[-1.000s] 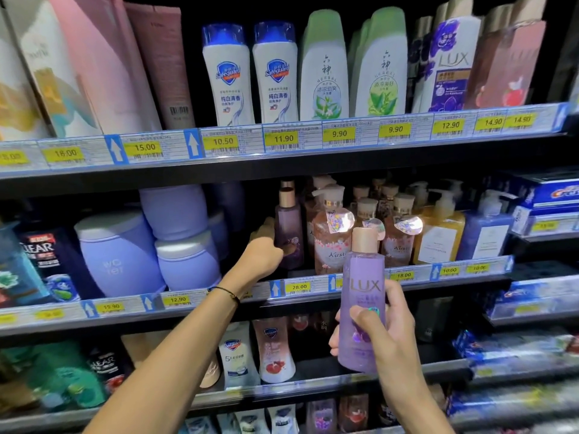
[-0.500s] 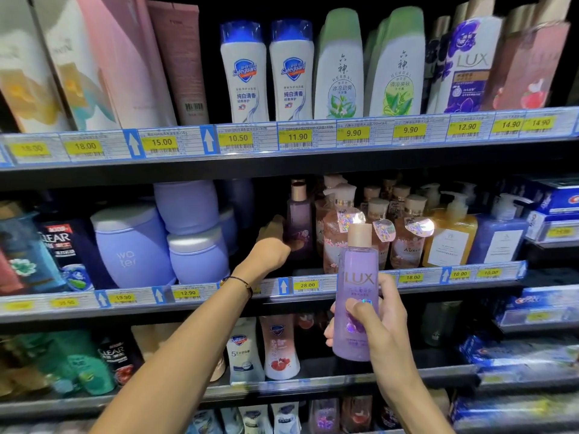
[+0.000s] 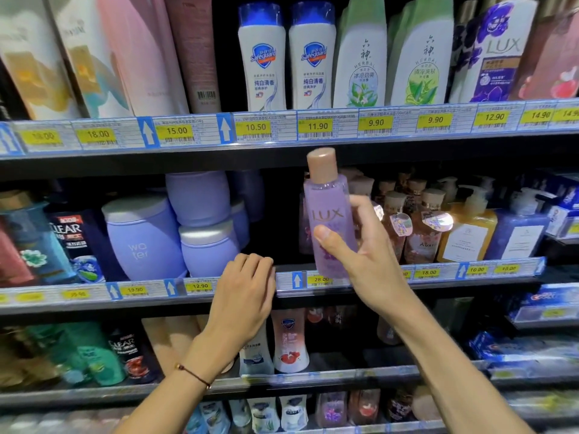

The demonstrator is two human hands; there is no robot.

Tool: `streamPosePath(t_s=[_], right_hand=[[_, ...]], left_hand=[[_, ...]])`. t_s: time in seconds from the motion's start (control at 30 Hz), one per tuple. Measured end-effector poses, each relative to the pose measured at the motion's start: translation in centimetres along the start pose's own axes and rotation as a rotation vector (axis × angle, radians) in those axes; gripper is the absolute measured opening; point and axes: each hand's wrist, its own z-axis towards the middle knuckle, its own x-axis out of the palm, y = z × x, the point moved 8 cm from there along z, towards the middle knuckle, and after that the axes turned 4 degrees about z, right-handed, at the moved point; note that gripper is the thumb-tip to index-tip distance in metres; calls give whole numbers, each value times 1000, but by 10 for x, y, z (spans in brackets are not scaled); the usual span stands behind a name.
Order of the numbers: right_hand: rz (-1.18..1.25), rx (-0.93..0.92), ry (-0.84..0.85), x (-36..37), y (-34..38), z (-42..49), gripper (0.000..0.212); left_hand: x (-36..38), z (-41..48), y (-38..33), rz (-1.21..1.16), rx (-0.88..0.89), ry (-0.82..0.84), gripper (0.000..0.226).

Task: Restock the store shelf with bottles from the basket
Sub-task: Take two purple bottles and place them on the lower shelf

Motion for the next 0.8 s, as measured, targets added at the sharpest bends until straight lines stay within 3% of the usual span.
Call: streamPosePath(t_s=[0.3, 0.43, 0.67, 0.8], right_hand=[[-320, -110, -6, 30, -5, 34, 69], [-412, -75, -56, 38, -25, 29, 70], [-496, 156, -33, 46, -68, 23, 77], [-588, 159, -42, 45, -72, 19, 69]], left_hand=[[15, -23, 5, 54, 132, -30, 40], [15, -24, 7, 23, 141, -53, 38], [19, -26, 8, 26, 144, -112, 38], [23, -28, 8, 15, 128, -128, 39]])
